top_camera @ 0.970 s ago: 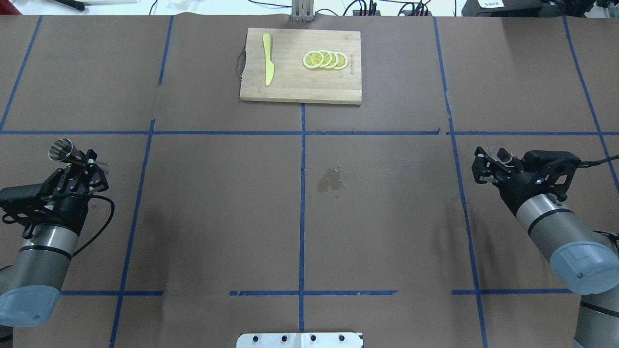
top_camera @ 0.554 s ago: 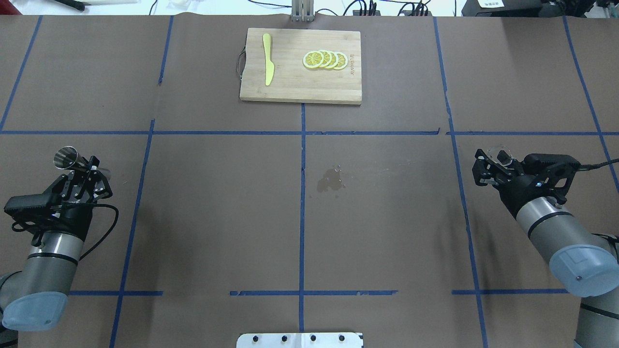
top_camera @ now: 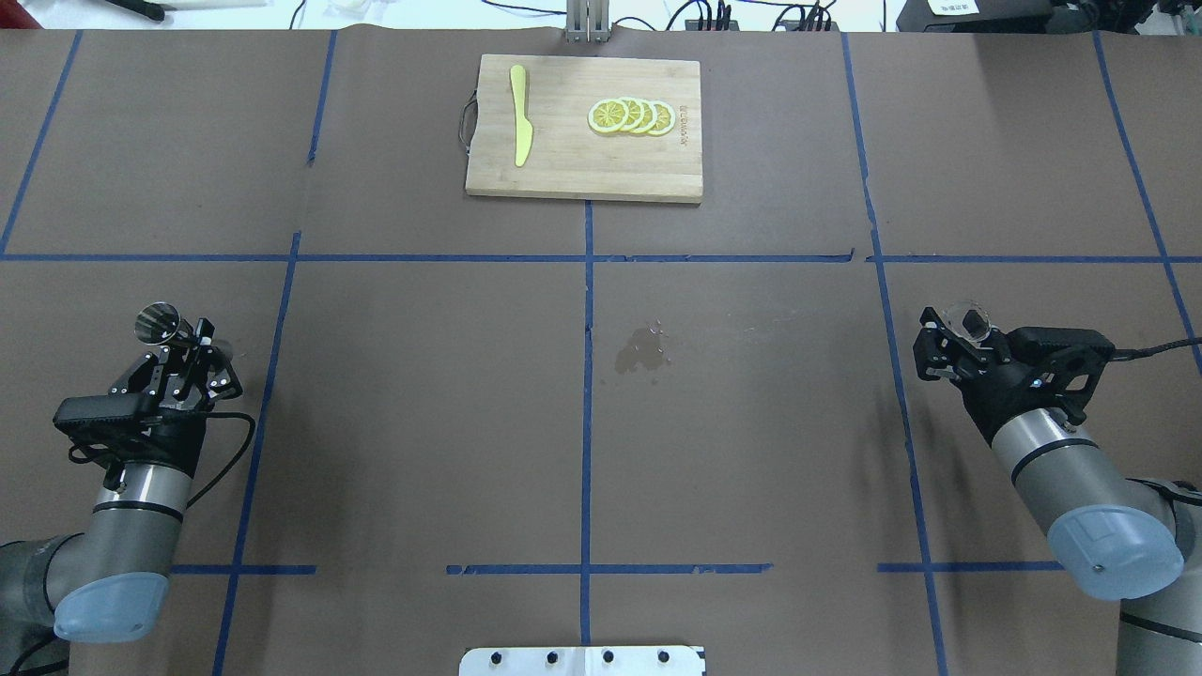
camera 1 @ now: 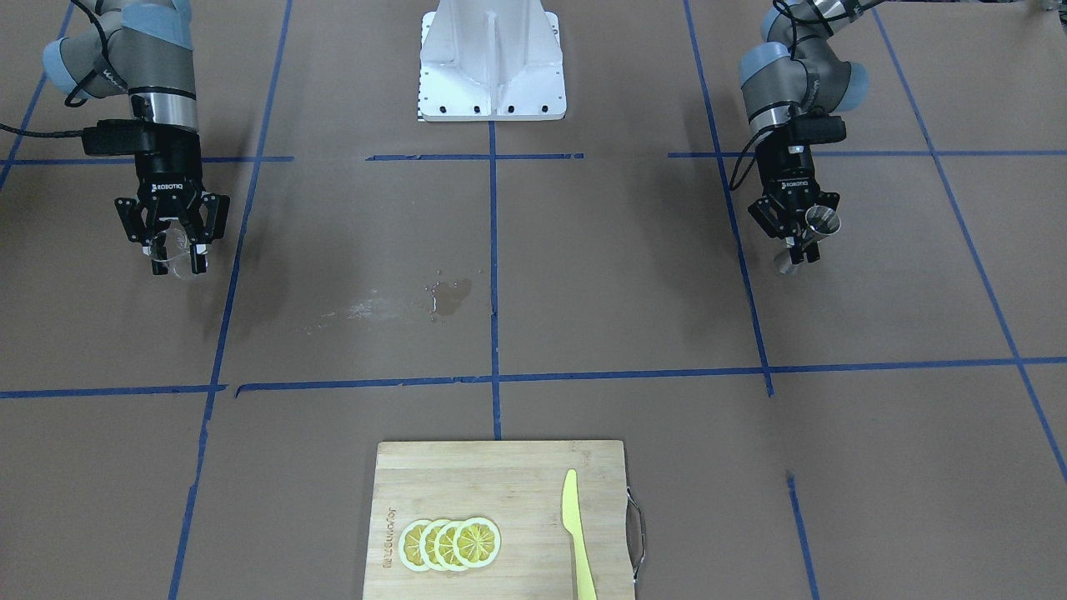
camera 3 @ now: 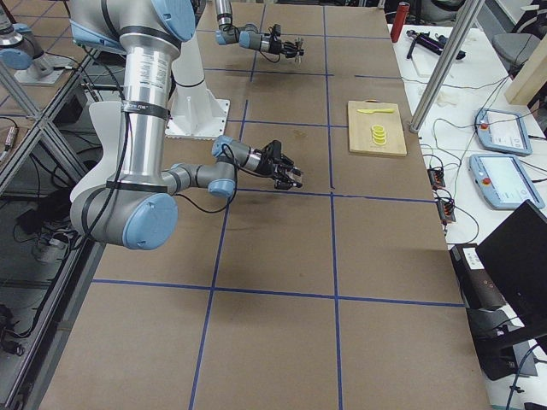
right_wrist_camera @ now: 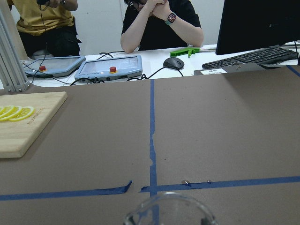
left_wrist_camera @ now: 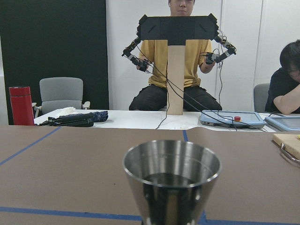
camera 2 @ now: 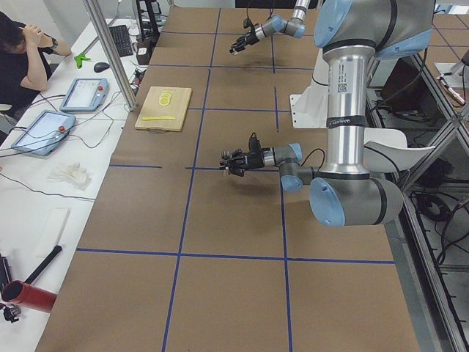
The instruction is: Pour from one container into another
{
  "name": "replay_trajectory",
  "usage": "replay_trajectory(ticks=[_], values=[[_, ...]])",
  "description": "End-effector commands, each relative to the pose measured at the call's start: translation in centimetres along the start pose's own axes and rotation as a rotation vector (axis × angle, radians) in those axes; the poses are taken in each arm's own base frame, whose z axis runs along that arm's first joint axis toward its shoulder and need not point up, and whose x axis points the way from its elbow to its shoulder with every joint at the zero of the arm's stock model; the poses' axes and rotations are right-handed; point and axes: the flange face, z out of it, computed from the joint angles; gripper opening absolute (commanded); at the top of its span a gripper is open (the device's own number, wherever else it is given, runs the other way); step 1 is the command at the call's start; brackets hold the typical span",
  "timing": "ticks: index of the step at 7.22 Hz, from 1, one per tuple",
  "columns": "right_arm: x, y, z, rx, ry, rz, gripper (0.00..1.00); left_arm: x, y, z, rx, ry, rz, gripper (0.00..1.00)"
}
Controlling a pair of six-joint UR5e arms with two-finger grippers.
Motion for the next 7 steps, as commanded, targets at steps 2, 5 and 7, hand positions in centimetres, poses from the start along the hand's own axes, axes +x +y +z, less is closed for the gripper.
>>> replay_trajectory(ticks=[2, 5, 7], values=[[0.19, 0.30, 0.00, 0.015, 0.006, -0.005, 0.00, 0.94, 1.74, -0.01, 0.025, 0.002, 0.016, 0.00], [0.15, 0.37, -0.05, 0.018, 0.006, -0.007, 0.00, 0.94, 1.74, -0.01, 0.025, 0.002, 0.017, 0.24], [-0.01, 0.59, -0.23, 0.025, 0.004, -0.012, 0.00, 0.82, 2.24, -0.16, 0.017, 0.003, 0.029, 0.33]])
